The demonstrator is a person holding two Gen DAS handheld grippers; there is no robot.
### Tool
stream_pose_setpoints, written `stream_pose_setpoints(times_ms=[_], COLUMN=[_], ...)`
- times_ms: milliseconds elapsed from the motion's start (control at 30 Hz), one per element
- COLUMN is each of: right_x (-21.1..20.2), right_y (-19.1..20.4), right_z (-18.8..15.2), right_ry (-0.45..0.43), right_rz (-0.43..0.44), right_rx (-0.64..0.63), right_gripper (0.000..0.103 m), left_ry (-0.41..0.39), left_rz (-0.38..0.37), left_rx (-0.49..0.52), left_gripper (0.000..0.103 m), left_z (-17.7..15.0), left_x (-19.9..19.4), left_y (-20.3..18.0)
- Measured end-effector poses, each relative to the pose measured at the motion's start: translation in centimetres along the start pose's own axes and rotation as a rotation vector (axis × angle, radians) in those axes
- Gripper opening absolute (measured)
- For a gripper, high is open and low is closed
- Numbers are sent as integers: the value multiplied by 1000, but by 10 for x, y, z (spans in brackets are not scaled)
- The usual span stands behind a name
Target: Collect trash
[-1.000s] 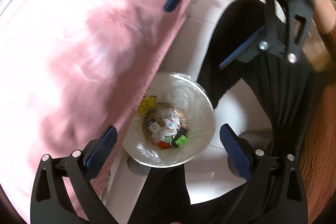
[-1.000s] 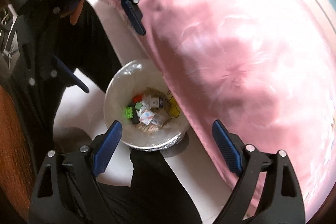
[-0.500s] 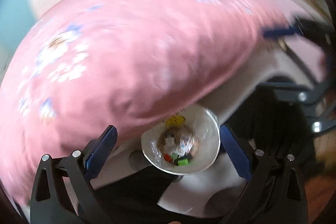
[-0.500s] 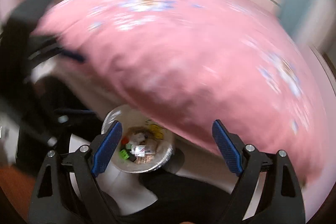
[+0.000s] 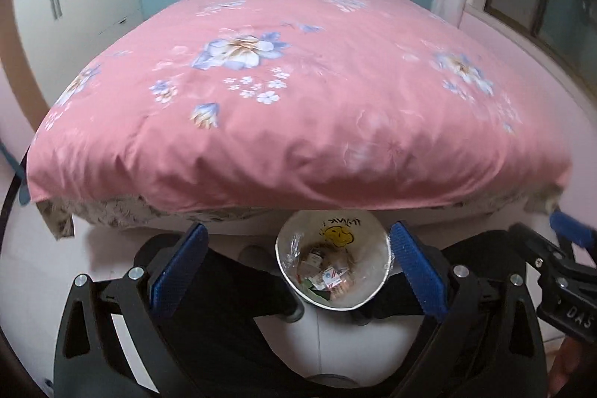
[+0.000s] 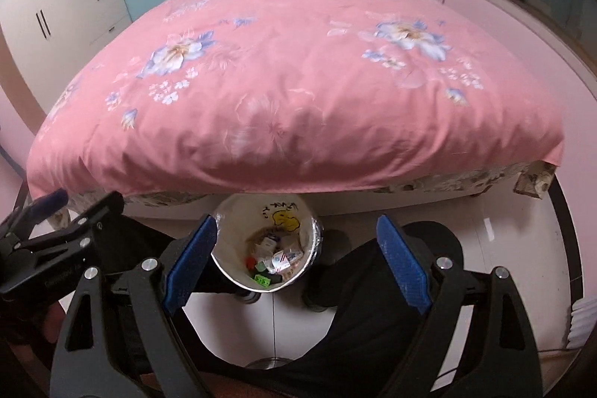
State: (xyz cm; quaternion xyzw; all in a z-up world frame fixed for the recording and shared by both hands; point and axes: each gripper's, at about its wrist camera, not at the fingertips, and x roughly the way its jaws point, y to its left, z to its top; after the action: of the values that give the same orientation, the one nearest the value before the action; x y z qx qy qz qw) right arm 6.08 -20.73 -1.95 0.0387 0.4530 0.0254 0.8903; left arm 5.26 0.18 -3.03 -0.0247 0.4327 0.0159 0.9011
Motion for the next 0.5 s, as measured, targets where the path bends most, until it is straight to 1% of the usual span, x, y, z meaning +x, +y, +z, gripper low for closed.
stream_pose_setpoints(times_ms=[133, 233, 333, 500], right_x=[-19, -32, -42, -56], right_y=[3, 10, 18, 14], right_z=[-7, -15, -21, -20], right_ry=[-21, -44, -73, -121], right_rz=[33, 47, 14, 10], right_rx=[9, 2, -39, -20], right_gripper=[86, 86, 88, 89], left_ry=[-23, -60, -80, -86], left_rz=[4, 12, 31, 48], left_rx=[-44, -44, -36, -22], left_gripper=[99, 99, 99, 99], left_z=[-5, -5, -8, -10], left_x=[-19, -32, -41, -46], left_y=[-1, -4, -7, -9])
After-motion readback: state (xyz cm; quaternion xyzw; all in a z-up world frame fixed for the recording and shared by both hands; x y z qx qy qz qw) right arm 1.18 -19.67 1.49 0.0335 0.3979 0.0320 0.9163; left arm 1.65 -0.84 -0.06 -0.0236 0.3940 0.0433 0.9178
